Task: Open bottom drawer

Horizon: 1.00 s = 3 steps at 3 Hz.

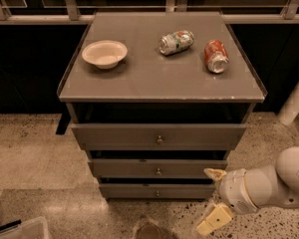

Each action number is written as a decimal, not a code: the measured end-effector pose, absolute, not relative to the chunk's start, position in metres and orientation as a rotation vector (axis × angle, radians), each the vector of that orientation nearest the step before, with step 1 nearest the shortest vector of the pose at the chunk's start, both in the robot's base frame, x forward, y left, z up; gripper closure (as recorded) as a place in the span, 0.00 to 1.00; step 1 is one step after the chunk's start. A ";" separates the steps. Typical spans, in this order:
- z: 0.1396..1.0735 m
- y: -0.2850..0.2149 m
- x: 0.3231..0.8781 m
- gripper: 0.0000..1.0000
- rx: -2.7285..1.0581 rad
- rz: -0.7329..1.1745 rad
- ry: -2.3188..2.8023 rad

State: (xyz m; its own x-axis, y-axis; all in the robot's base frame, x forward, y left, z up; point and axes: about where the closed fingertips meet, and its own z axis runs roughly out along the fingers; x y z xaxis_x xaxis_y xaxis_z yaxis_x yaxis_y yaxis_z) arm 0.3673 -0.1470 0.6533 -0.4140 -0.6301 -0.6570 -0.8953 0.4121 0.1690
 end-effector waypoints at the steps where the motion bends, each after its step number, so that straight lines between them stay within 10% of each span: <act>1: 0.656 -0.143 0.357 0.00 -1.269 0.626 2.128; 3: 0.555 -0.138 0.326 0.00 -1.045 0.572 2.038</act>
Offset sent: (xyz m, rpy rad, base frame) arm -0.0165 -0.0327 -0.1150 0.0752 -0.4446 -0.4152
